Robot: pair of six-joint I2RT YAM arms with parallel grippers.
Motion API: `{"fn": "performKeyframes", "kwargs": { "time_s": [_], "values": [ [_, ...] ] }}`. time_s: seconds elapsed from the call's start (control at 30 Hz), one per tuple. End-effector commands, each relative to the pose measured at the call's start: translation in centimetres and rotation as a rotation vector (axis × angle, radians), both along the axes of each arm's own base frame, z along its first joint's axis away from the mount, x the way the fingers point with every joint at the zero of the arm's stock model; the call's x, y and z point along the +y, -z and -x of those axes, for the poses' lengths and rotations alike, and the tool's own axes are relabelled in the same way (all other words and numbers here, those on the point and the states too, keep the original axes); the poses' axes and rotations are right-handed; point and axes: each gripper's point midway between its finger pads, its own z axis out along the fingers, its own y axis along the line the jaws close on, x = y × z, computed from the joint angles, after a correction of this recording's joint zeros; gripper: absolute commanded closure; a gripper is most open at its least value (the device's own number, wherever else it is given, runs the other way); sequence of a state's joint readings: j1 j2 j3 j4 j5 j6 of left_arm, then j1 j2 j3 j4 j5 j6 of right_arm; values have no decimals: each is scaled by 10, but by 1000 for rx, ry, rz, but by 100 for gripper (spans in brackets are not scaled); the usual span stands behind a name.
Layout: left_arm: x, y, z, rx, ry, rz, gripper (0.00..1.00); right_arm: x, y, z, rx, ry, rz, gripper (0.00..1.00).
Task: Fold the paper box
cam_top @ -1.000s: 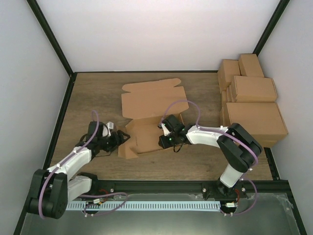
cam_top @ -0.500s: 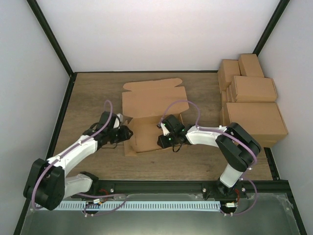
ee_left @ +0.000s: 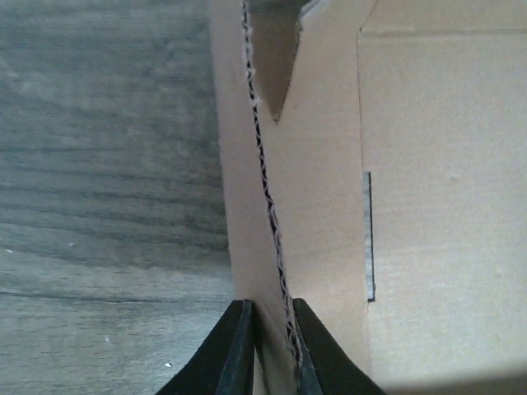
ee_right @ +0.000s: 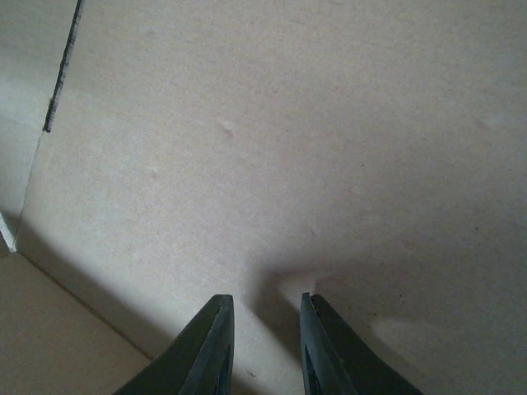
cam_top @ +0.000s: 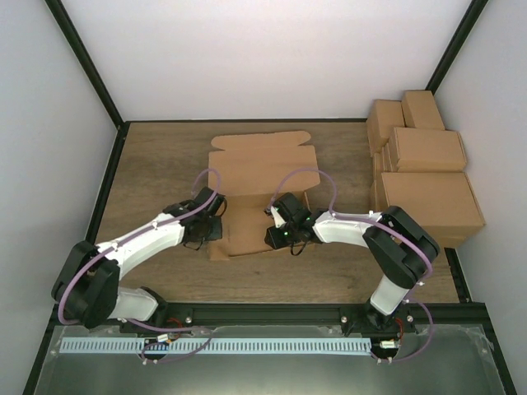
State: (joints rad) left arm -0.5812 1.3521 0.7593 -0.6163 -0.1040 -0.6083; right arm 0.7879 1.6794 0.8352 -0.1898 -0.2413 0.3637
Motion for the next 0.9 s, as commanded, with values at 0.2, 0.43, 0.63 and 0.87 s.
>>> {"fn": "performKeyframes", "kwargs": {
  "time_s": [0.2,0.43,0.63,0.87],
  "values": [
    [-19,-38,-13,-98,24,-151,96,-7,17,3,20,2,61,74],
    [-52,-55,-15,-126,80,-161,95,-10,23,2,22,6,82,72],
    [-67,-48,-16,-122,109,-105,49,-11,22,2,15,14,79,67],
    [-81,-24,-7,-82,136,-8,47,-13,21,1,4,26,81,67]
  ]
}}
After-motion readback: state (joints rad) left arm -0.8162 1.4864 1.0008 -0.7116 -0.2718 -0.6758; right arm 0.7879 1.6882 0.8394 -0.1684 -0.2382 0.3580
